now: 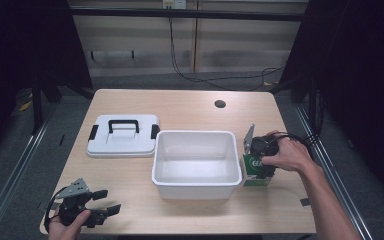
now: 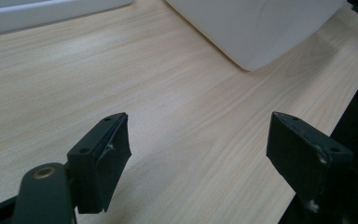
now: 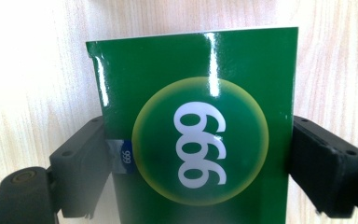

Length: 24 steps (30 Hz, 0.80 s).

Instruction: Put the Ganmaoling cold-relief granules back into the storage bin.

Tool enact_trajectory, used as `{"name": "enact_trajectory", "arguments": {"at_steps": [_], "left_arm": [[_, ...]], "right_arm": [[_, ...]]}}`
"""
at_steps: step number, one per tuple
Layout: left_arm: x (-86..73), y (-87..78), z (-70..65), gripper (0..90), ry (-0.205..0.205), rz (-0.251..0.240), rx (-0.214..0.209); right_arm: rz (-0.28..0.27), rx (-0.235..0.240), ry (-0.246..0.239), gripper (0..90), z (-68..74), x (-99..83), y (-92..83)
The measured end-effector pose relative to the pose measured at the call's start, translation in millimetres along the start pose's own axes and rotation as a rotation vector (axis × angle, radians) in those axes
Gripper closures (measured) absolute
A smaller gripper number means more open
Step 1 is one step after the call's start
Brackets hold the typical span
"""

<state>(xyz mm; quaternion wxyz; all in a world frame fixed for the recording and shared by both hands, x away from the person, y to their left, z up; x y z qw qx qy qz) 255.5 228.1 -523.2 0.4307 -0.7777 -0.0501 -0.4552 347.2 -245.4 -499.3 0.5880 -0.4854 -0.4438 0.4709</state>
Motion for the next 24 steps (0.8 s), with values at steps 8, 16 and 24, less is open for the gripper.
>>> {"name": "enact_trajectory", "arguments": {"at_steps": [8,16,24], "left_arm": [[0.2,-0.1,0.4,20.9,-0.004,-0.002,0.001],[0.4,-0.2,0.2,20.8,-0.006,-0.003,0.001],[0.5,-0.3,0.2,20.8,-0.006,-0.003,0.001]], "right_arm": [[-0.019,0.000,0.025,15.2,1.5,-1.8,-5.9],[-0.050,0.014,0.061,15.5,4.5,-5.7,-14.6],[-0.087,0.021,0.098,15.6,10.3,-10.2,-25.7]]}}
Point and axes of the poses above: each handheld gripper's, and its own axes: y roughly forward along the jaws, x roughly out of its top, z roughly to its left, the point moved 8 cm from there along y, roughly forward along the jaws, and after that the axes turned 6 degrees about x, right-handed, at the moved point
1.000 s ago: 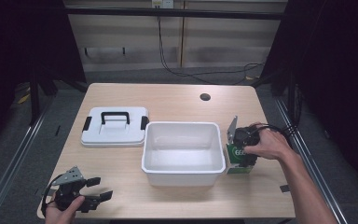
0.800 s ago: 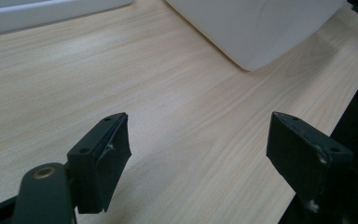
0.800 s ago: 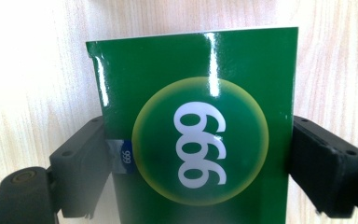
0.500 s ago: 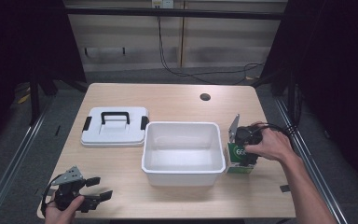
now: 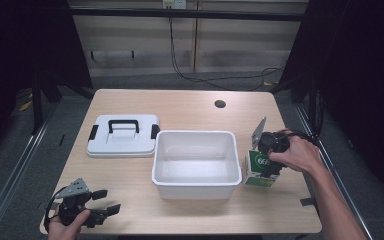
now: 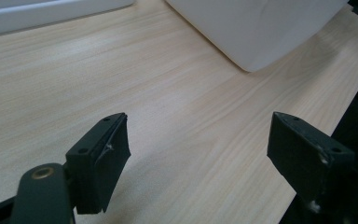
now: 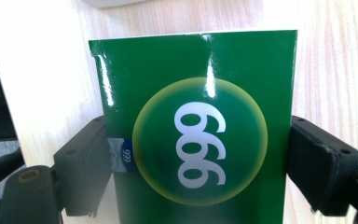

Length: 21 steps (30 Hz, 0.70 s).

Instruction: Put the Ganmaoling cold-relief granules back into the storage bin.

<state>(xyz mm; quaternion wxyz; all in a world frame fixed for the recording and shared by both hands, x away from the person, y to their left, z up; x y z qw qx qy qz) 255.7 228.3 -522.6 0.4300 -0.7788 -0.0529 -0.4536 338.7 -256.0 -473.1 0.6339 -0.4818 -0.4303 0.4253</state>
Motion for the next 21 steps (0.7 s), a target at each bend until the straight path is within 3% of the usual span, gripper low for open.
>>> {"name": "enact_trajectory", "arguments": {"at_steps": [7,21], "left_arm": [[0.0,-0.8,1.4,20.3,-0.006,-0.003,0.008],[0.2,-1.0,1.1,20.3,-0.007,-0.004,0.003]], "right_arm": [[-0.063,0.002,0.011,15.6,1.5,-5.3,-6.9],[-0.107,0.006,0.032,15.6,10.3,-14.8,-21.8]]}}
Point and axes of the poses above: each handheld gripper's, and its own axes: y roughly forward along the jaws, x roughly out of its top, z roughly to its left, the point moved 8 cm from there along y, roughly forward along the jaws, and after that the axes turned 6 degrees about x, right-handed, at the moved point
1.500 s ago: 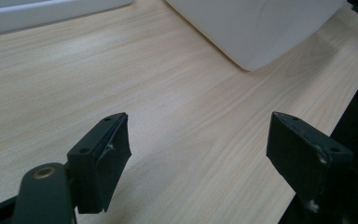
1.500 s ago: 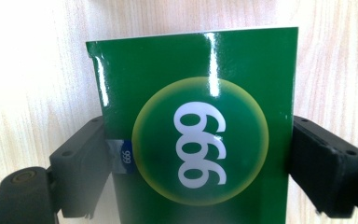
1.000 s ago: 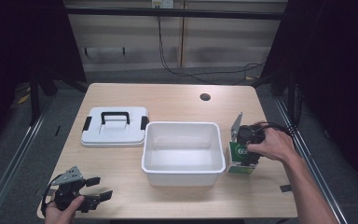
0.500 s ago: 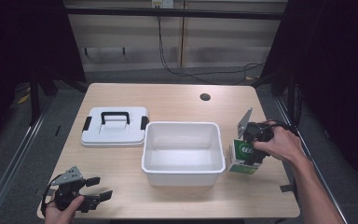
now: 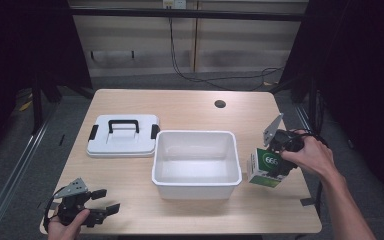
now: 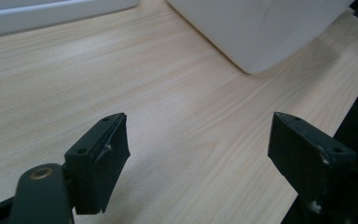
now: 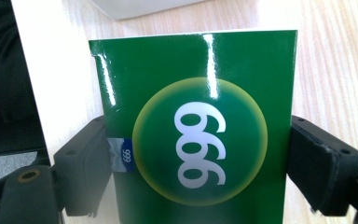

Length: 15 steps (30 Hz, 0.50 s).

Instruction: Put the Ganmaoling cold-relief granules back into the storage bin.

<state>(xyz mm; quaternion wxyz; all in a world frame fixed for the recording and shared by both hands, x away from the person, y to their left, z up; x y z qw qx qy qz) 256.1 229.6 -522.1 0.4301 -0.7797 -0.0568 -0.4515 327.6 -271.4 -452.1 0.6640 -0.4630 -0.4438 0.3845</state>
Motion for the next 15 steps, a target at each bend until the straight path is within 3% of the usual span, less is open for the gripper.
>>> {"name": "enact_trajectory", "arguments": {"at_steps": [15], "left_arm": [[1.0,-2.0,1.1,20.3,-0.007,-0.014,0.008]], "right_arm": [[-0.119,-0.010,0.006,15.7,7.8,-2.1,-25.7]]}}
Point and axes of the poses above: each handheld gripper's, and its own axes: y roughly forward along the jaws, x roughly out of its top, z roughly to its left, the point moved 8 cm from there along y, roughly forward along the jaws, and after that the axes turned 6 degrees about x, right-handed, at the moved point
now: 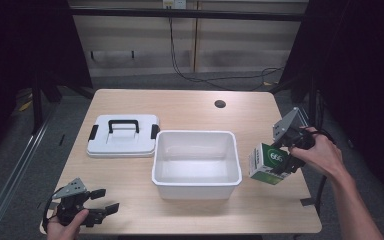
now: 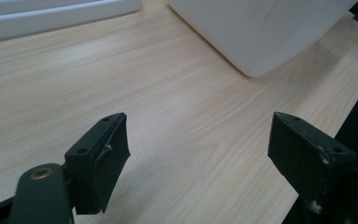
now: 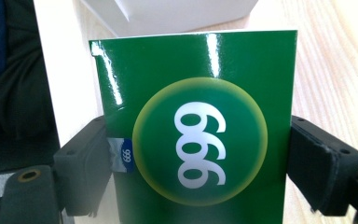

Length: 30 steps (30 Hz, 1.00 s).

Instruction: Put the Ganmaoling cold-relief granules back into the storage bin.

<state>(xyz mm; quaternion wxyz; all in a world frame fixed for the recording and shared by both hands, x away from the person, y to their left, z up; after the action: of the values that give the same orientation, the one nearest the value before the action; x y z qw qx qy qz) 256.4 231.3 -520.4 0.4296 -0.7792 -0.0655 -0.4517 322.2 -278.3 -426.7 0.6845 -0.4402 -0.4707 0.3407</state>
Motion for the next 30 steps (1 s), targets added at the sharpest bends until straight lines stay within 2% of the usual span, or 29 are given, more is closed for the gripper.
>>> {"name": "enact_trajectory", "arguments": {"at_steps": [12,17,22,26,27,30], "left_arm": [[-0.1,0.8,-0.2,20.3,-0.001,0.002,-0.001],[-0.1,0.7,-0.1,20.3,-0.001,0.001,0.000],[0.0,0.8,-0.1,20.3,-0.001,0.001,-0.001],[-0.2,1.1,-0.6,20.3,0.000,0.004,-0.003],[-0.3,1.1,-0.7,20.3,0.002,0.004,-0.003],[-0.3,1.2,-0.8,20.3,0.003,0.004,-0.003]], "right_arm": [[-0.065,0.007,-0.012,15.7,4.5,-3.7,-15.3],[-0.113,0.000,-0.020,15.7,7.1,0.2,-26.7],[-0.136,-0.001,-0.018,15.7,9.6,2.1,-34.0],[-0.128,-0.003,-0.023,15.7,12.2,3.3,-38.2],[-0.149,-0.005,-0.032,15.7,12.2,5.6,-41.6],[-0.165,-0.012,-0.033,15.7,12.1,7.6,-45.5]]}}
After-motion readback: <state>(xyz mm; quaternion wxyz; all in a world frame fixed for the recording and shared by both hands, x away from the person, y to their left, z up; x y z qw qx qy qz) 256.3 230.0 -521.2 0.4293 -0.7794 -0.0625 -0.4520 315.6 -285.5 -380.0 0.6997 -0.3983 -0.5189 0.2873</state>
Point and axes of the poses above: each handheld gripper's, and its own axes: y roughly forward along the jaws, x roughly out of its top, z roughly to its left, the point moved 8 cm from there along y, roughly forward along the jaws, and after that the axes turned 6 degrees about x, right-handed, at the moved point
